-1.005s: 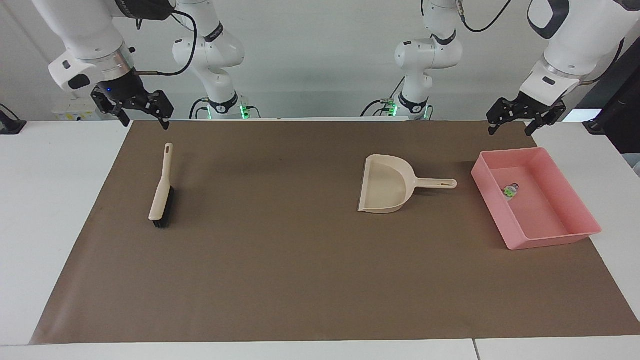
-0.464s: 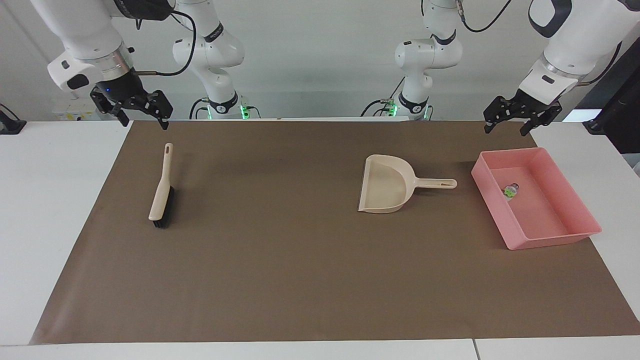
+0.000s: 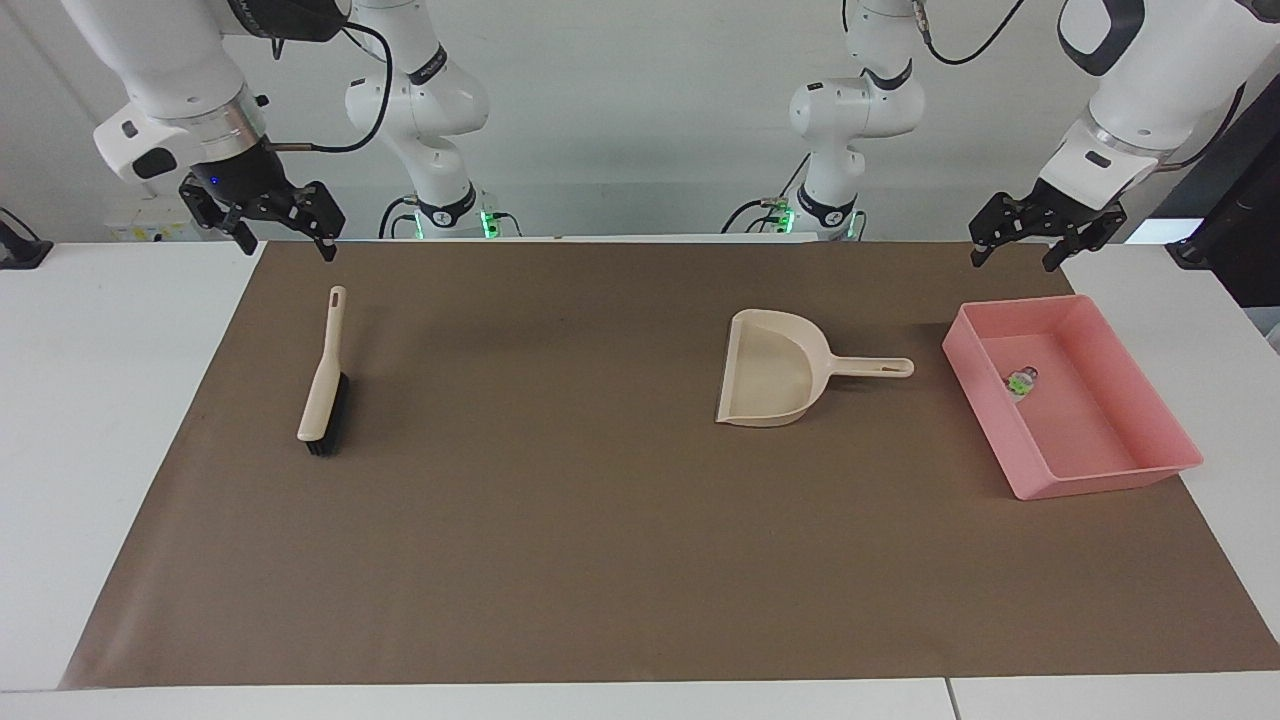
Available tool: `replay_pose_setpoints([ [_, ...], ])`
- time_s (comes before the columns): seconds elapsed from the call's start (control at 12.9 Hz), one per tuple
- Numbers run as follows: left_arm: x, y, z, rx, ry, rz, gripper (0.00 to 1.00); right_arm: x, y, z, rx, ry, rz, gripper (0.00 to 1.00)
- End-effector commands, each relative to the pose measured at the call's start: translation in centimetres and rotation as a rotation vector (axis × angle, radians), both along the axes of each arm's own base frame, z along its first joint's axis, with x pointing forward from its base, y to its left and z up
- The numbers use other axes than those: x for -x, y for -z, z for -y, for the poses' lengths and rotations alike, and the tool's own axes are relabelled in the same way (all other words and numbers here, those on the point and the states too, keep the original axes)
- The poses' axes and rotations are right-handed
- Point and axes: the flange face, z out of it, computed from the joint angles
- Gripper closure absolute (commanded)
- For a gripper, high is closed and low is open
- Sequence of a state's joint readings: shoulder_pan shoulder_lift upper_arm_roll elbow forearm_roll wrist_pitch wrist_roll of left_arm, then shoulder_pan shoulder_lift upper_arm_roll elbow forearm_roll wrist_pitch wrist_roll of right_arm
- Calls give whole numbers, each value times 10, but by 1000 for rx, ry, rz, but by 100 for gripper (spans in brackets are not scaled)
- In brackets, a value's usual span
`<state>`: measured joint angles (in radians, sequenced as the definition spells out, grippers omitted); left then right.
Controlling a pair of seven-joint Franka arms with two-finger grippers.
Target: Clean e-waste and dump in bin
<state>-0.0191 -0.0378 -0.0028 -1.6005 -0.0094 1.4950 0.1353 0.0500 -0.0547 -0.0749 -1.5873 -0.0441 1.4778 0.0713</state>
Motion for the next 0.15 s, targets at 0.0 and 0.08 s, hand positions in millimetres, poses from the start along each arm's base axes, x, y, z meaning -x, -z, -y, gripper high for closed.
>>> replay_pose_setpoints([
  [0.0, 5, -2, -4, -21, -1, 2, 2, 0, 4, 4, 6, -7, 8, 0],
  [0.08, 4, -2, -3, -22, -4, 4, 2, 0, 4, 4, 6, -5, 8, 0],
])
